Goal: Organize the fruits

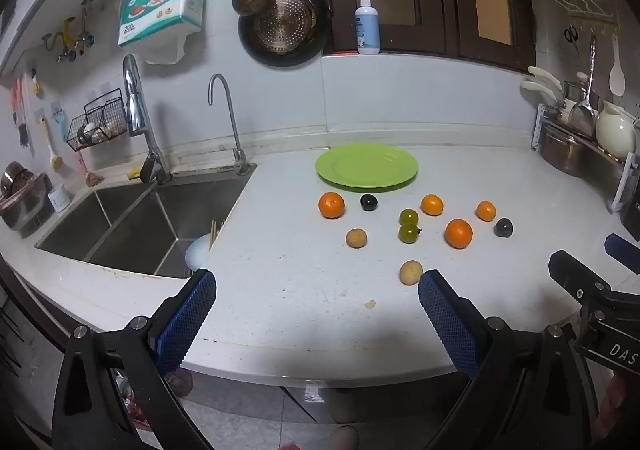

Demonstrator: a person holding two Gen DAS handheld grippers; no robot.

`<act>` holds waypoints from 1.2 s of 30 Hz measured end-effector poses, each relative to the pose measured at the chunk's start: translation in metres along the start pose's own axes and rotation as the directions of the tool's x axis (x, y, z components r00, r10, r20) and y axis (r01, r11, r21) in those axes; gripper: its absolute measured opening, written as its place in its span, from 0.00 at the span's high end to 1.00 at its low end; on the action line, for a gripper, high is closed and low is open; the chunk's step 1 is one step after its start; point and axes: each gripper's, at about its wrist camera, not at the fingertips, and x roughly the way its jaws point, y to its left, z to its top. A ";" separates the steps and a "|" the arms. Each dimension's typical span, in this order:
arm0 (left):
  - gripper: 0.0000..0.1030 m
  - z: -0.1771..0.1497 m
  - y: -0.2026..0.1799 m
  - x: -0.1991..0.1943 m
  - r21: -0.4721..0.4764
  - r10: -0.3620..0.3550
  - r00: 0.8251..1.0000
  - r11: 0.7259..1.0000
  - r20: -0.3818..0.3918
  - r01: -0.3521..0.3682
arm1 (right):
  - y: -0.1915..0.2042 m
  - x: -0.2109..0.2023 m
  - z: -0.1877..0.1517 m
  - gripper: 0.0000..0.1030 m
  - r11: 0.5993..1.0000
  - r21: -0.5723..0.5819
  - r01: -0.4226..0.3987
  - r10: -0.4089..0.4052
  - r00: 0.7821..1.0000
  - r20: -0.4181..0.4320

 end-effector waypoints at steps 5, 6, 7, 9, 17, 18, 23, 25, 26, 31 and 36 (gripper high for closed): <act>0.00 0.001 0.002 -0.004 0.002 -0.006 1.000 1.000 0.005 0.006 | 0.000 0.000 0.000 0.01 1.000 -0.002 -0.001 0.001 1.000 -0.011; 0.00 0.001 0.003 -0.005 0.003 -0.008 1.000 1.000 0.006 0.008 | 0.000 -0.001 0.000 0.01 1.000 -0.001 -0.003 0.003 1.000 -0.013; 0.00 0.000 0.004 -0.006 0.003 -0.008 1.000 1.000 0.008 0.008 | 0.000 -0.001 0.001 0.01 1.000 0.000 -0.005 0.005 1.000 -0.012; 0.00 -0.001 0.007 -0.008 0.000 -0.008 1.000 1.000 0.008 0.008 | 0.002 -0.002 0.001 0.01 1.000 -0.004 -0.007 0.007 1.000 -0.013; 0.00 0.005 0.002 -0.008 0.012 0.011 1.000 1.000 0.015 -0.011 | 0.001 -0.003 0.001 0.01 1.000 -0.009 -0.010 0.010 1.000 -0.009; 0.00 0.006 0.002 -0.008 0.011 0.010 1.000 1.000 0.015 -0.010 | 0.001 -0.003 0.001 0.01 1.000 -0.009 -0.011 0.011 1.000 -0.010; 0.00 0.005 0.001 -0.008 0.010 0.014 1.000 1.000 0.016 -0.014 | 0.001 -0.004 0.000 0.01 1.000 -0.015 -0.015 0.015 1.000 -0.003; 0.00 0.005 0.001 -0.009 0.011 0.016 1.000 1.000 0.019 -0.016 | 0.002 -0.005 0.000 0.01 1.000 -0.018 -0.014 0.014 1.000 0.000; 0.00 0.005 0.001 -0.009 0.012 0.019 1.000 1.000 0.021 -0.019 | 0.002 -0.005 0.001 0.01 1.000 -0.018 -0.015 0.015 1.000 0.001; 0.00 0.004 0.001 -0.011 0.011 0.020 0.999 1.000 0.030 -0.020 | 0.003 -0.007 0.000 0.01 1.000 -0.020 -0.015 0.015 1.000 0.008; 0.00 0.003 0.001 -0.014 0.013 0.025 0.999 1.000 0.041 -0.026 | 0.003 -0.009 0.002 0.01 1.000 -0.021 -0.018 0.018 1.000 0.012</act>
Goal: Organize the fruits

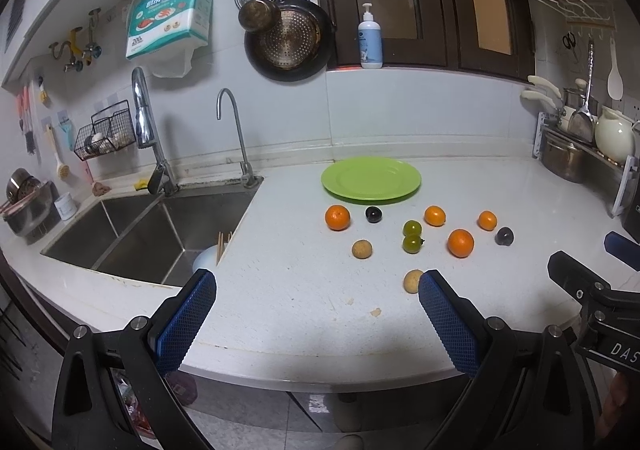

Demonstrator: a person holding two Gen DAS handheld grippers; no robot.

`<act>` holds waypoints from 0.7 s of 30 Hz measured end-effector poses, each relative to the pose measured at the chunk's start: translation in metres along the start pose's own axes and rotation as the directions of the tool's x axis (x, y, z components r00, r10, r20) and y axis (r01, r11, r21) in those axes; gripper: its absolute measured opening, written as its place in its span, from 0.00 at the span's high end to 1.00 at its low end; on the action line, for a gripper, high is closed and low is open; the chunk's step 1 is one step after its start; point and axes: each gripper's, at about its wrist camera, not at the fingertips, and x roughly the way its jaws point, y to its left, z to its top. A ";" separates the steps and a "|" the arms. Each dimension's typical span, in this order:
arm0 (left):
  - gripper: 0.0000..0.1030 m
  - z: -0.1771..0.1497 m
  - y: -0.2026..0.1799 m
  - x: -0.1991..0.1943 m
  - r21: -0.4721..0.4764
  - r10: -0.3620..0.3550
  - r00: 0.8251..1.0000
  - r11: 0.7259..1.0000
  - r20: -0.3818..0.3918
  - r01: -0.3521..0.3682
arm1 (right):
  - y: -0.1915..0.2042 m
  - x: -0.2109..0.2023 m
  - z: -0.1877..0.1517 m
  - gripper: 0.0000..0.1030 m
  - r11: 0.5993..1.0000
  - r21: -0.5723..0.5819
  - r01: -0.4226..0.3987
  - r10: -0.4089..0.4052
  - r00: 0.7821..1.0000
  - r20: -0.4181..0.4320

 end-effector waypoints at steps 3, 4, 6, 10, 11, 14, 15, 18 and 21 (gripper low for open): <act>0.00 0.000 0.000 -0.001 0.001 0.002 1.000 1.000 0.005 -0.002 | 0.001 -0.001 0.000 0.01 1.000 -0.002 0.000 0.000 1.000 0.005; 0.00 0.001 0.001 -0.002 0.001 0.002 1.000 1.000 0.006 -0.002 | 0.001 0.000 0.000 0.01 1.000 -0.003 -0.002 0.002 1.000 0.004; 0.00 0.001 0.001 -0.002 0.001 0.002 1.000 1.000 0.008 -0.002 | 0.002 0.000 0.000 0.01 1.000 -0.002 -0.005 0.005 1.000 0.006; 0.00 0.002 0.002 -0.003 0.002 0.003 1.000 1.000 0.012 -0.003 | 0.002 -0.001 0.000 0.01 1.000 -0.005 -0.007 0.007 1.000 0.007; 0.00 0.002 0.001 -0.004 0.006 0.003 1.000 1.000 0.015 -0.003 | 0.001 0.000 0.000 0.01 1.000 -0.005 -0.008 0.008 1.000 0.007; 0.00 0.002 0.001 -0.005 0.012 0.005 1.000 1.000 0.022 -0.006 | 0.001 0.000 0.000 0.01 1.000 -0.005 -0.010 0.010 1.000 0.006; 0.00 0.003 0.000 -0.005 0.012 0.005 1.000 1.000 0.023 -0.005 | 0.000 0.000 0.000 0.01 1.000 -0.004 -0.011 0.011 1.000 0.006; 0.00 0.002 0.000 -0.006 0.013 0.004 1.000 1.000 0.026 -0.005 | 0.001 0.000 0.000 0.01 1.000 -0.003 -0.010 0.010 1.000 0.006; 0.00 0.003 -0.001 -0.007 0.014 0.005 1.000 1.000 0.026 -0.005 | 0.000 -0.001 0.000 0.01 1.000 -0.002 -0.011 0.011 1.000 0.007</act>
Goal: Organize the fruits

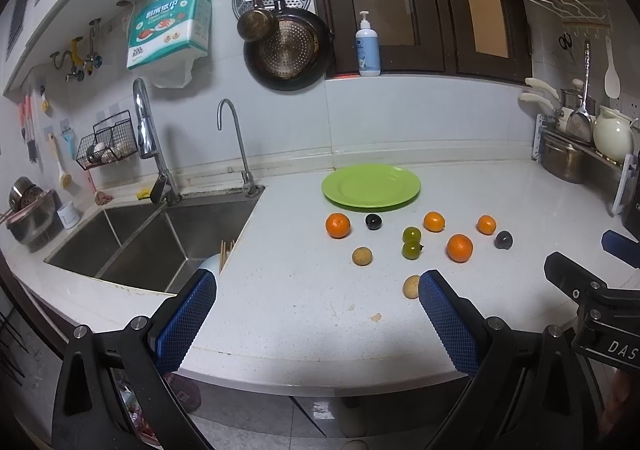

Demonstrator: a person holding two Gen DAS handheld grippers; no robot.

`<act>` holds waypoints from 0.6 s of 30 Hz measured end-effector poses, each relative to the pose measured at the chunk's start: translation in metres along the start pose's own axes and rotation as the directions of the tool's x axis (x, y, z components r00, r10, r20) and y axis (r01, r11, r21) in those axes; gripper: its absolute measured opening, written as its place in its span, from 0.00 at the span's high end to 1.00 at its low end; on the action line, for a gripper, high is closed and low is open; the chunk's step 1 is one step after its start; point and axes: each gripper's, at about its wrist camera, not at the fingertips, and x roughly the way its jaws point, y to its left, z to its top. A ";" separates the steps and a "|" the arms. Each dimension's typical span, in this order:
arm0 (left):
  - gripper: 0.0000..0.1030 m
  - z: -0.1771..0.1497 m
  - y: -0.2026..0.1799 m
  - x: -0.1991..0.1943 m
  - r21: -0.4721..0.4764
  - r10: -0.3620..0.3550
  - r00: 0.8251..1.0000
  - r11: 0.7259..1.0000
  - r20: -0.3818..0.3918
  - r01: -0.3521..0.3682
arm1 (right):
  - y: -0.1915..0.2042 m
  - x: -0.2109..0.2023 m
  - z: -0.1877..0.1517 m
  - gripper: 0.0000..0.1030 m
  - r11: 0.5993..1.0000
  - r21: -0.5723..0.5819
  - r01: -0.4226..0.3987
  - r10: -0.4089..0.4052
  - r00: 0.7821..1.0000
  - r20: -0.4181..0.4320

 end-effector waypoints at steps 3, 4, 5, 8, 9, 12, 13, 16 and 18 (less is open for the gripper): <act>0.00 0.000 0.000 0.000 -0.001 0.000 1.000 1.000 0.000 0.000 | 0.000 0.000 0.000 0.01 1.000 0.002 -0.003 0.003 1.000 -0.001; 0.00 0.000 0.000 0.000 -0.002 0.001 1.000 1.000 -0.001 -0.001 | 0.000 0.000 0.000 0.01 1.000 0.001 -0.002 0.002 1.000 -0.001; 0.00 0.000 -0.001 0.000 -0.001 0.002 1.000 1.000 -0.001 -0.002 | 0.000 0.000 0.000 0.01 1.000 0.000 -0.002 0.002 1.000 0.000; 0.00 0.000 -0.002 0.000 -0.002 0.008 1.000 1.000 -0.005 -0.008 | 0.000 0.000 0.000 0.01 1.000 0.001 -0.003 0.003 1.000 -0.001; 0.00 0.000 -0.003 0.000 -0.003 0.009 1.000 1.000 -0.008 -0.009 | 0.000 0.000 -0.001 0.01 1.000 0.002 -0.003 0.003 1.000 -0.001; 0.00 0.001 -0.004 0.001 -0.003 0.008 1.000 1.000 -0.013 -0.008 | -0.001 -0.001 0.000 0.01 1.000 0.001 -0.005 0.005 1.000 -0.005; 0.00 0.001 -0.004 0.001 -0.003 0.007 1.000 1.000 -0.013 -0.007 | -0.001 -0.001 0.000 0.01 1.000 0.001 -0.005 0.005 1.000 -0.005; 0.00 0.000 -0.004 0.000 -0.004 0.004 1.000 1.000 -0.013 -0.004 | -0.002 -0.001 0.000 0.01 1.000 0.000 -0.006 0.006 1.000 -0.007; 0.00 0.000 -0.004 0.000 -0.004 0.002 1.000 1.000 -0.012 -0.002 | -0.003 0.000 0.000 0.01 1.000 0.003 -0.005 0.006 1.000 -0.008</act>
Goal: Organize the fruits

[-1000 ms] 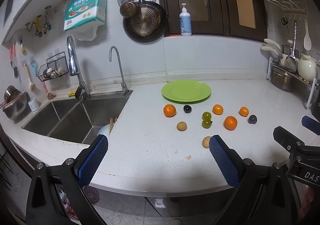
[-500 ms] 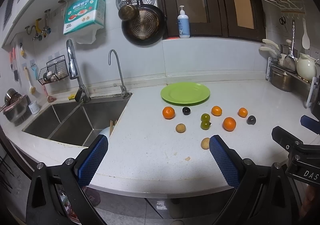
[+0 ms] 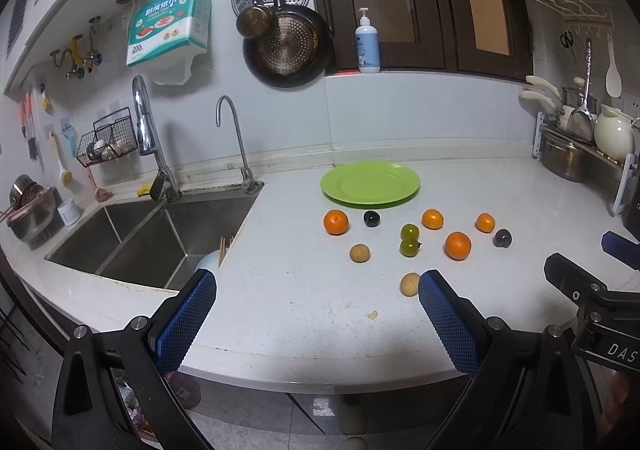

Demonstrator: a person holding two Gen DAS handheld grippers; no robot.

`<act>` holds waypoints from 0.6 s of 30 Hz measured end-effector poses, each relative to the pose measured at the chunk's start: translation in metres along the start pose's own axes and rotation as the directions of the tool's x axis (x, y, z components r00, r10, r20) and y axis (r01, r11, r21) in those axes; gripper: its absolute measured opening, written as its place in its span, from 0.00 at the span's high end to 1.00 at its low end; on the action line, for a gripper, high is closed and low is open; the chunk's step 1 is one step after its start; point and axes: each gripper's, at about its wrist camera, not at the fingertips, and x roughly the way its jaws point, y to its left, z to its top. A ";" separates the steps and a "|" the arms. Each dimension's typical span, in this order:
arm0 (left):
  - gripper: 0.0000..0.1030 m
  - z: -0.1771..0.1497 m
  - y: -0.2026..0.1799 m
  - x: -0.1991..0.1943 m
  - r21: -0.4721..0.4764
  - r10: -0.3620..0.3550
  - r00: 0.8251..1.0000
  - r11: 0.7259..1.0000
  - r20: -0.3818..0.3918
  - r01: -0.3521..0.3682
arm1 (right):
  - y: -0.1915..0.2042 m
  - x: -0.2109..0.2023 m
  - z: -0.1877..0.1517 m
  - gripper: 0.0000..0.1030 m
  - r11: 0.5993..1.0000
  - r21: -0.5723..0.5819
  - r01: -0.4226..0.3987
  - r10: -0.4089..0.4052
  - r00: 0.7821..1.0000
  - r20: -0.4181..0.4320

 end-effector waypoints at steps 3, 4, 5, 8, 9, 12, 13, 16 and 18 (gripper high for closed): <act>0.00 -0.001 -0.001 -0.001 -0.002 -0.006 1.000 1.000 0.002 0.006 | 0.000 0.000 0.000 0.01 1.000 -0.001 0.000 0.000 1.000 0.000; 0.00 -0.001 -0.002 -0.001 -0.002 -0.006 1.000 1.000 0.003 0.006 | 0.000 0.000 0.000 0.01 1.000 0.001 -0.001 0.001 1.000 0.000; 0.00 -0.001 -0.002 -0.001 -0.001 -0.006 1.000 1.000 0.004 0.006 | 0.000 0.000 0.000 0.01 1.000 0.000 -0.002 0.002 1.000 0.000; 0.00 -0.001 -0.003 -0.001 0.001 -0.008 1.000 1.000 0.006 0.008 | -0.001 0.000 0.000 0.01 1.000 -0.001 -0.001 0.001 1.000 0.000; 0.00 -0.001 -0.003 -0.001 0.001 -0.009 1.000 1.000 0.006 0.009 | -0.001 0.000 0.000 0.01 1.000 -0.002 -0.002 0.002 1.000 0.000; 0.00 0.000 -0.003 -0.001 0.002 -0.010 1.000 1.000 0.005 0.010 | -0.001 0.000 -0.001 0.01 1.000 -0.004 -0.003 0.003 1.000 0.001; 0.00 0.000 -0.003 -0.001 0.003 -0.009 1.000 1.000 0.004 0.009 | -0.001 0.000 -0.001 0.01 1.000 -0.005 -0.004 0.004 1.000 0.001; 0.00 -0.002 -0.002 -0.002 0.003 -0.007 1.000 1.000 0.001 0.007 | 0.000 0.001 -0.001 0.01 1.000 -0.006 -0.010 0.010 1.000 0.000; 0.00 -0.002 -0.001 -0.001 0.009 -0.006 1.000 1.000 0.000 0.006 | 0.002 0.001 -0.001 0.01 1.000 -0.007 -0.020 0.020 1.000 -0.002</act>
